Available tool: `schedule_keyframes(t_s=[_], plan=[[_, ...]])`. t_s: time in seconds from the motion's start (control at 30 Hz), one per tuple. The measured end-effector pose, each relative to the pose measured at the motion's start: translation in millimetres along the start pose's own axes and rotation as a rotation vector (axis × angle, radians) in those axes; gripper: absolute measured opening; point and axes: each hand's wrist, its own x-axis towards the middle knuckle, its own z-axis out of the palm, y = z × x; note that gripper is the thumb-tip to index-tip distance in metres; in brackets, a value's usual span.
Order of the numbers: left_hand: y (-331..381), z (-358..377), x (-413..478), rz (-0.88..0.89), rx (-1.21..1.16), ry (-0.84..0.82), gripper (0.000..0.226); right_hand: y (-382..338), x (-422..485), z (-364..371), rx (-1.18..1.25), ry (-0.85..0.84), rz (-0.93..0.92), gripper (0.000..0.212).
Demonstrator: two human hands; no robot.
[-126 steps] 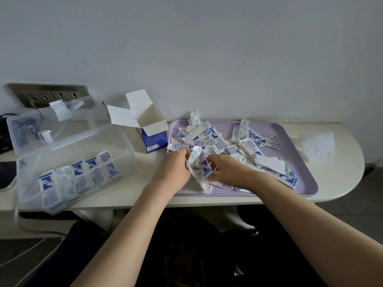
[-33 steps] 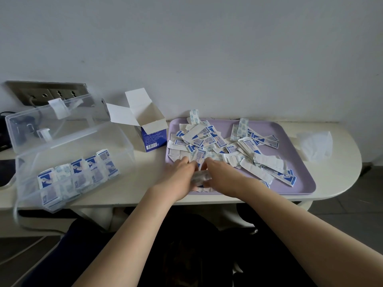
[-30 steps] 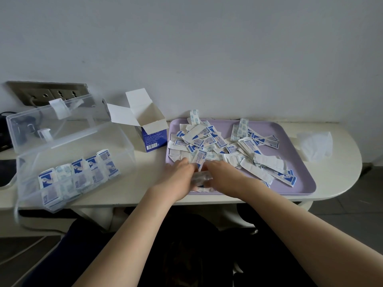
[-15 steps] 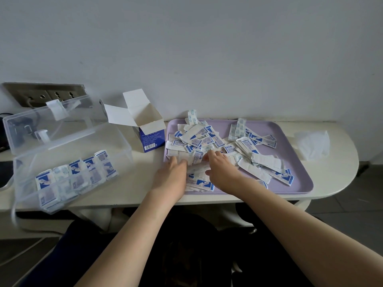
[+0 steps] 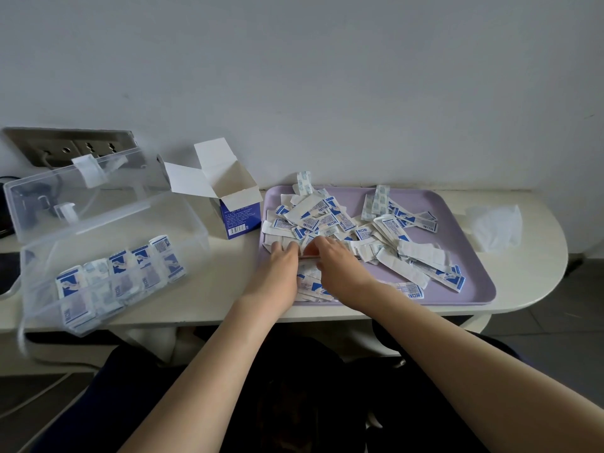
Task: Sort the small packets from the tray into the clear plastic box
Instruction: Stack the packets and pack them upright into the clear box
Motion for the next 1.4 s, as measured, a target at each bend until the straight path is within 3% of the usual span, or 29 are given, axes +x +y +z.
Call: schedule_keyframes(t_s=[0.13,0.4,0.53,0.7,0.87,1.0,1.27,1.4], plan=[[-2,0,-5,0.019,0.240,-0.056,0.033,3,-2,6,-0.178,-0.057,-0.037,0.036],[-2,6,-7,0.012,0.291,-0.065,0.033,-1,-4,8,-0.175,-0.038,-0.038,0.034],[0,0,-8,0.026,0.249,0.002,0.029,-3,-4,0,-0.114,0.011,-0.025,0.026],[-1,-11,-12,0.031,0.025,0.073,0.013,-4,-4,-8,-0.177,0.130,-0.119,0.019],[-5,-15,-21,0.065,-0.092,0.078,0.011,-18,-8,-15,0.193,0.180,-0.083,0.032],[-6,-18,-30,0.042,-0.161,0.063,0.014,-27,-15,-17,0.287,0.136,-0.097,0.040],[-18,-25,-47,0.009,-0.024,-0.011,0.027,-36,-27,-14,-0.118,-0.129,-0.235,0.056],[-24,-31,-56,0.015,0.069,0.054,0.029,-43,-27,-10,-0.214,-0.130,-0.286,0.052]])
